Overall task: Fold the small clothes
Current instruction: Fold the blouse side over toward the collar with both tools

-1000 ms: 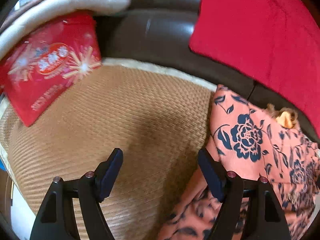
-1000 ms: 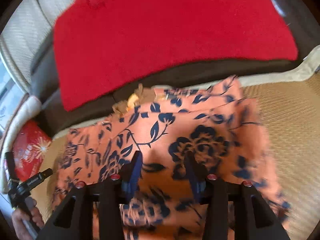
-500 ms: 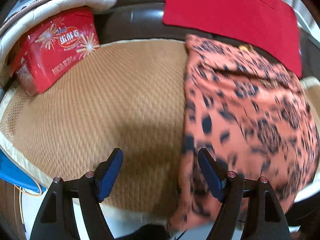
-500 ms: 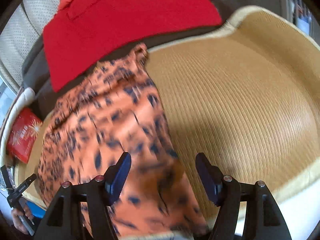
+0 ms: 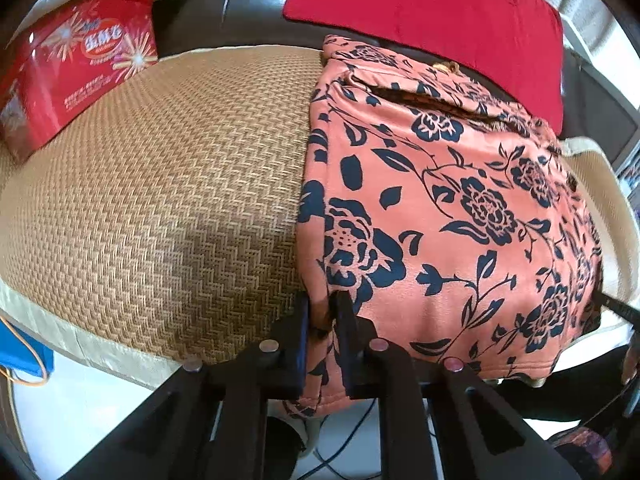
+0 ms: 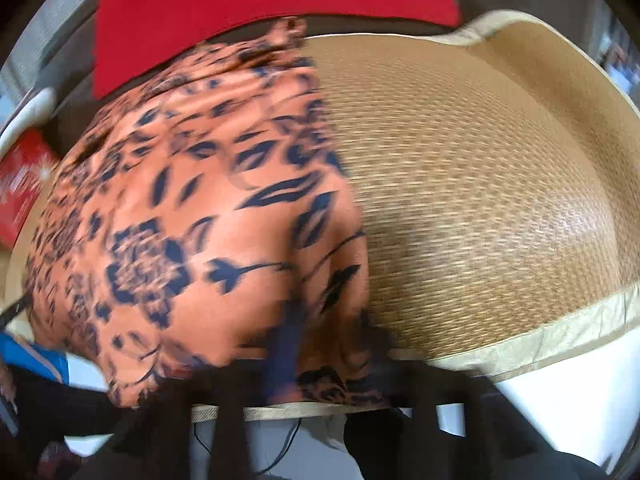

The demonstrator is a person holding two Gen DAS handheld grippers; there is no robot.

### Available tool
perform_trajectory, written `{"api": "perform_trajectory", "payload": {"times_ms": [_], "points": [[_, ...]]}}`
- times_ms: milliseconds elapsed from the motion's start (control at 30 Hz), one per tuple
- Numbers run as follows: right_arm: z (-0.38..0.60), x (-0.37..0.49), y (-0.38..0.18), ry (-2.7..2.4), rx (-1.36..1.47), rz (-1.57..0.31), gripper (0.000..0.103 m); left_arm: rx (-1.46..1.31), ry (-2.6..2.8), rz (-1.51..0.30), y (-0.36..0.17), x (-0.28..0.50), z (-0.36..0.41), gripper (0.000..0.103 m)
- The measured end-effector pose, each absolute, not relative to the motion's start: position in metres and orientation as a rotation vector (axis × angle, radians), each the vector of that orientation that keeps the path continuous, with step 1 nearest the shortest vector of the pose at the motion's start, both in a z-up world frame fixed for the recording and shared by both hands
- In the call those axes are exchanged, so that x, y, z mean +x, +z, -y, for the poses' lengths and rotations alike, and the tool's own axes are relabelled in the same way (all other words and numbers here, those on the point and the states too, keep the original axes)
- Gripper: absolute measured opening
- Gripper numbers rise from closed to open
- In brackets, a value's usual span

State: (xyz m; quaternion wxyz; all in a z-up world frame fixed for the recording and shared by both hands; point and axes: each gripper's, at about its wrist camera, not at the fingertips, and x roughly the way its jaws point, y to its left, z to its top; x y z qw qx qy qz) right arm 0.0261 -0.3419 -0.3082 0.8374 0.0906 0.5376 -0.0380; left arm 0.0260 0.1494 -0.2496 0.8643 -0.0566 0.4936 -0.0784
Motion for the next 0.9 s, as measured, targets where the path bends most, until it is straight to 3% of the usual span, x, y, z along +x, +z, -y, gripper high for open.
{"api": "perform_trajectory", "payload": {"times_ms": [67,133,167,233,267,300,333,533,567,667,700,733,767,833,900], "points": [[0.332,0.025,-0.305,-0.073,0.163,-1.132,0.015,-0.152,-0.161,-1.047,-0.250,0.025,-0.154,0.019],[0.334,0.023,-0.302,-0.036,0.226,-1.121,0.015,-0.174,-0.148,-1.069,-0.251,0.025,-0.157,0.062],[0.336,0.021,-0.300,-0.017,0.256,-1.115,0.014,-0.169,-0.134,-1.057,-0.249,0.023,-0.157,0.064],[0.340,0.018,-0.295,0.008,0.308,-1.110,0.014,-0.149,-0.155,-1.046,-0.247,0.024,-0.153,0.057],[0.343,0.017,-0.293,0.026,0.344,-1.108,0.013,-0.144,-0.174,-1.042,-0.246,0.024,-0.151,0.045],[0.346,0.015,-0.289,0.039,0.366,-1.103,0.013,-0.130,-0.192,-1.051,-0.246,0.025,-0.146,0.010],[0.348,0.014,-0.286,0.054,0.385,-1.096,0.013,-0.109,-0.195,-1.059,-0.247,0.026,-0.143,0.007],[0.355,0.009,-0.290,0.062,0.400,-1.153,0.016,-0.122,-0.254,-1.047,-0.241,0.027,-0.140,0.007],[0.360,0.008,-0.294,0.060,0.426,-1.171,0.016,-0.116,-0.257,-1.053,-0.241,0.027,-0.138,0.011],[0.370,0.012,-0.304,0.062,0.491,-1.208,0.019,-0.096,-0.279,-1.095,-0.247,0.028,-0.131,0.055],[0.371,0.014,-0.306,0.059,0.487,-1.213,0.023,-0.086,-0.286,-1.102,-0.248,0.025,-0.128,0.056],[0.371,0.014,-0.308,0.053,0.478,-1.226,0.038,-0.061,-0.288,-1.117,-0.252,0.026,-0.124,0.055],[0.371,0.015,-0.311,0.048,0.471,-1.242,0.061,-0.049,-0.283,-1.116,-0.252,0.024,-0.123,0.051],[0.370,0.015,-0.317,0.065,0.484,-1.248,0.064,-0.051,-0.277,-1.120,-0.252,0.023,-0.123,0.010],[0.364,0.015,-0.315,0.062,0.404,-1.258,0.053,-0.095,-0.287,-1.140,-0.255,0.028,-0.125,0.009]]}}
